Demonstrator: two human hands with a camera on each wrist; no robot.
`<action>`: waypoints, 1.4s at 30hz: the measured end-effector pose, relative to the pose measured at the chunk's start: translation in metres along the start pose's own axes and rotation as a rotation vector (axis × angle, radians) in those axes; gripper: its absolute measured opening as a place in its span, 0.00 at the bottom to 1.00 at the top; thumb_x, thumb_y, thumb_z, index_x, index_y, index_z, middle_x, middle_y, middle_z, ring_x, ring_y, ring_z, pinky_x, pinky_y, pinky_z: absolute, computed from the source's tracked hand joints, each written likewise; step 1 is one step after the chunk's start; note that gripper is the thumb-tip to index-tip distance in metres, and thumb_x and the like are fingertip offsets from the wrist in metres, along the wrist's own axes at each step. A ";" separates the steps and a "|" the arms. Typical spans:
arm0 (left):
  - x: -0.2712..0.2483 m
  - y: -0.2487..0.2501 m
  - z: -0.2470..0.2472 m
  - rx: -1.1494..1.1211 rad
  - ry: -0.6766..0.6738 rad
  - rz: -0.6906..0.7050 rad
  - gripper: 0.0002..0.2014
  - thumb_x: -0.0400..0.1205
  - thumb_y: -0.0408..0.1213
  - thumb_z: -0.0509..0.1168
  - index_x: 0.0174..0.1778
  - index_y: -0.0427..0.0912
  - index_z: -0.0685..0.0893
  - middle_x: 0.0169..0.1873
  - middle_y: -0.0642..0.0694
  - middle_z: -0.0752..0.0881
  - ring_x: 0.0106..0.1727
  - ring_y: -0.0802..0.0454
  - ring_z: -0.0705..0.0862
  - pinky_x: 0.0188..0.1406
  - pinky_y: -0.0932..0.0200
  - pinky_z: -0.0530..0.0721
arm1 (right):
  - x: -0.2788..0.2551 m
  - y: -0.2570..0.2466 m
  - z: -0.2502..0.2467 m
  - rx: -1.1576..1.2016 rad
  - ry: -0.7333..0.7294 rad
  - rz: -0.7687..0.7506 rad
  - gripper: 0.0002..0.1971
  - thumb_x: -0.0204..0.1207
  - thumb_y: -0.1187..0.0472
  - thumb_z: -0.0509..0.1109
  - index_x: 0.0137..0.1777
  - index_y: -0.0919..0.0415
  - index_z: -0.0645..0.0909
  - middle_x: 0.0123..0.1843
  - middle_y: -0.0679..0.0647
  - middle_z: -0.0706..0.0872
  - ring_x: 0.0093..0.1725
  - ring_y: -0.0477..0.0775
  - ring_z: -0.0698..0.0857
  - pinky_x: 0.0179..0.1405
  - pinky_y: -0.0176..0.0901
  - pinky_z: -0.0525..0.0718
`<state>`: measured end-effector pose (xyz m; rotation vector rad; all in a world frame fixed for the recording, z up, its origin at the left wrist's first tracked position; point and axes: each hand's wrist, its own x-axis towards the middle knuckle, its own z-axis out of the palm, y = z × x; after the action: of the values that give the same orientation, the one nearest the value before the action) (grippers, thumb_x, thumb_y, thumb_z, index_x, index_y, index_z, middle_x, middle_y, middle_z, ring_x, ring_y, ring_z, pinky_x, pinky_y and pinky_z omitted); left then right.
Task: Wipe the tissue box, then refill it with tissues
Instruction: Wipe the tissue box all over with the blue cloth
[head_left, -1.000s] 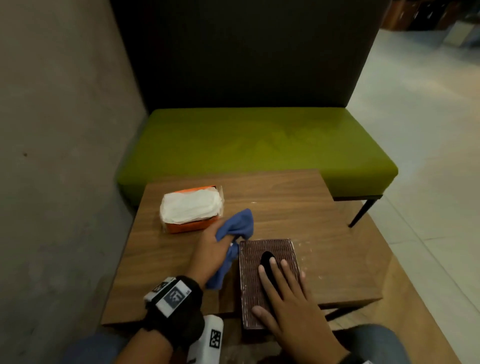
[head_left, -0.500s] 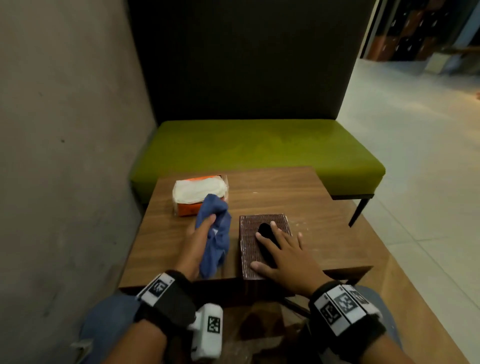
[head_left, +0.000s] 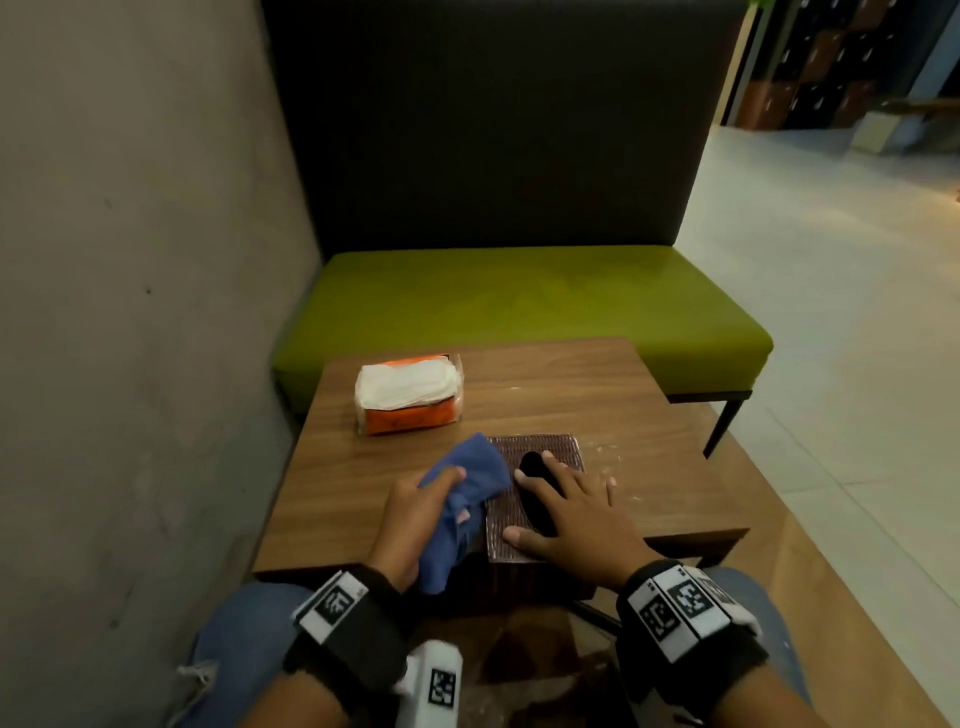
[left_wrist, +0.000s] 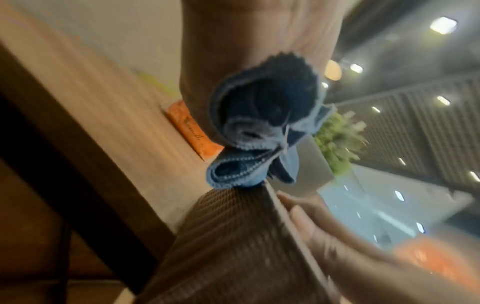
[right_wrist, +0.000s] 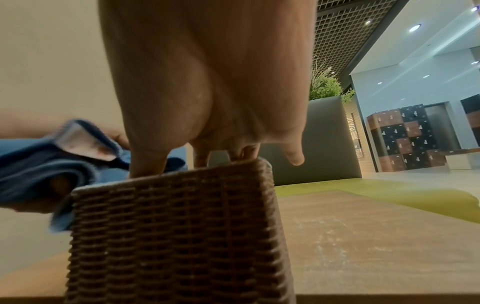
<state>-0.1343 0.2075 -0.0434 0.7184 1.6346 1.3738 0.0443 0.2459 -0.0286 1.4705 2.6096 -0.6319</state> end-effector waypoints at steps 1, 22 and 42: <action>0.011 0.004 0.000 -0.069 0.022 -0.004 0.09 0.81 0.40 0.66 0.38 0.40 0.84 0.35 0.42 0.85 0.35 0.49 0.83 0.37 0.57 0.82 | 0.000 0.000 0.000 0.004 0.002 -0.001 0.37 0.77 0.31 0.57 0.83 0.38 0.51 0.87 0.47 0.40 0.86 0.53 0.45 0.80 0.68 0.39; 0.026 0.003 0.029 0.368 -0.020 0.231 0.10 0.76 0.29 0.69 0.53 0.41 0.82 0.46 0.44 0.86 0.51 0.46 0.84 0.48 0.59 0.79 | 0.002 0.000 0.003 0.017 0.032 0.036 0.42 0.70 0.24 0.53 0.83 0.37 0.48 0.87 0.44 0.40 0.86 0.51 0.45 0.80 0.70 0.41; -0.017 -0.020 0.001 0.067 -0.138 -0.034 0.07 0.77 0.33 0.70 0.48 0.42 0.80 0.46 0.44 0.86 0.48 0.47 0.85 0.48 0.55 0.83 | 0.003 0.002 0.002 0.091 0.017 0.006 0.41 0.75 0.30 0.60 0.84 0.38 0.47 0.86 0.42 0.38 0.85 0.51 0.43 0.80 0.72 0.43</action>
<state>-0.1232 0.1891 -0.0591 0.8027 1.5827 1.2233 0.0443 0.2481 -0.0318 1.5148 2.6205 -0.7503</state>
